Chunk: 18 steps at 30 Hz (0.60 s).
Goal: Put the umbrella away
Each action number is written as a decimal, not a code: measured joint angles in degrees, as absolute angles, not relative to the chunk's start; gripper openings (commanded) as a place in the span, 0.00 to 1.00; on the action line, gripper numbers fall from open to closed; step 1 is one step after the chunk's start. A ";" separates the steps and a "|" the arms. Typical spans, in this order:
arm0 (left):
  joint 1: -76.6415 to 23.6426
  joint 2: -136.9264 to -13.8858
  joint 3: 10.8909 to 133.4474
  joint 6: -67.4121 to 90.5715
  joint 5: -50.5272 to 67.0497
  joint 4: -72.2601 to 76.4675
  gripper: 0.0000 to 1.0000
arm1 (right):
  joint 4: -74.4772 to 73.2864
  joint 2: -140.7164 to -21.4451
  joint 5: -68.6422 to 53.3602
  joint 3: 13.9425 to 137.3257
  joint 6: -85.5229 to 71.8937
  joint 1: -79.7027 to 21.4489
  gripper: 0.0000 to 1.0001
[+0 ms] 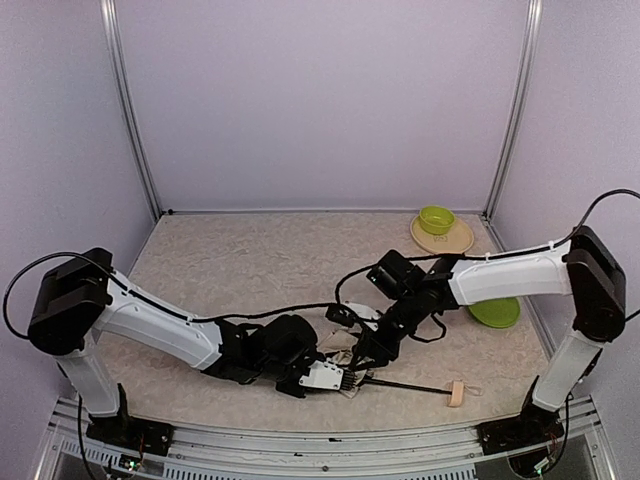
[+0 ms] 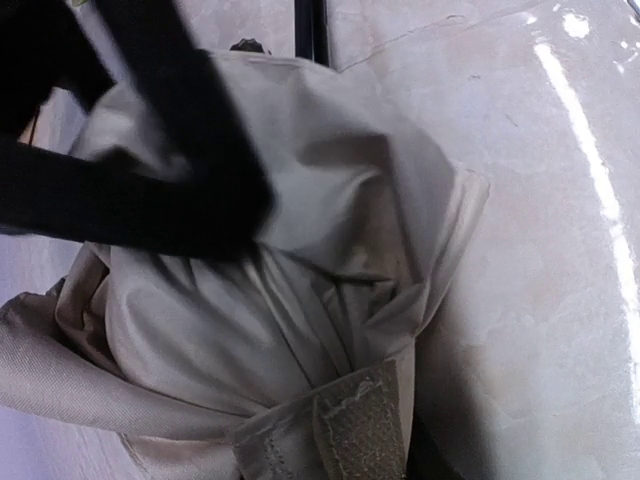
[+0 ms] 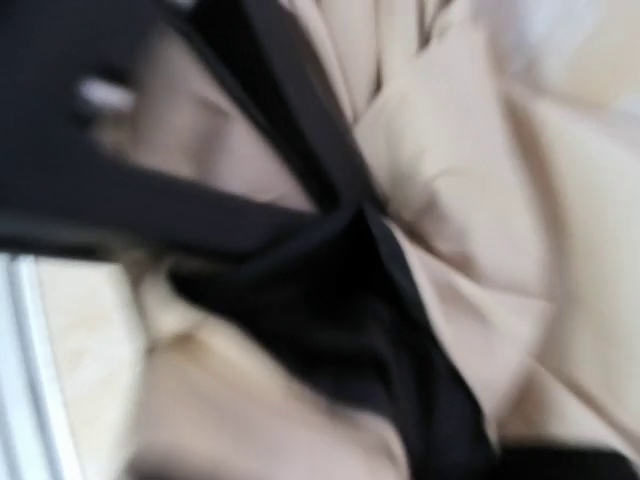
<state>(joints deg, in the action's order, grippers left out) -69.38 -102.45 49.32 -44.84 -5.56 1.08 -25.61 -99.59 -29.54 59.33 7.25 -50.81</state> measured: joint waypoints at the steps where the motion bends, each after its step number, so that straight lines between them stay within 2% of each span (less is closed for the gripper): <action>1: -69.65 -102.21 48.40 -45.17 -5.80 2.22 0.07 | -26.89 -97.32 -29.21 59.33 7.55 -50.57 0.40; 5: -71.48 -101.27 45.10 -46.50 -7.73 6.35 0.03 | -31.38 -87.72 -28.36 59.33 8.60 -49.63 0.41; 8: -72.71 -101.25 43.66 -47.20 -10.31 8.91 0.01 | -34.41 -82.30 -26.48 59.35 8.38 -48.47 0.50; 10: -73.71 -101.23 42.68 -47.64 -12.45 10.68 0.01 | -34.85 -79.85 -23.83 59.33 6.72 -46.68 0.52; 14: -75.81 -100.84 40.58 -48.47 -16.10 13.61 0.00 | -30.39 -79.18 -16.27 58.48 0.16 -43.46 0.40; 18: -77.69 -100.90 39.33 -49.04 -19.62 15.66 0.00 | -24.23 -86.17 -10.83 58.19 -6.81 -42.89 0.41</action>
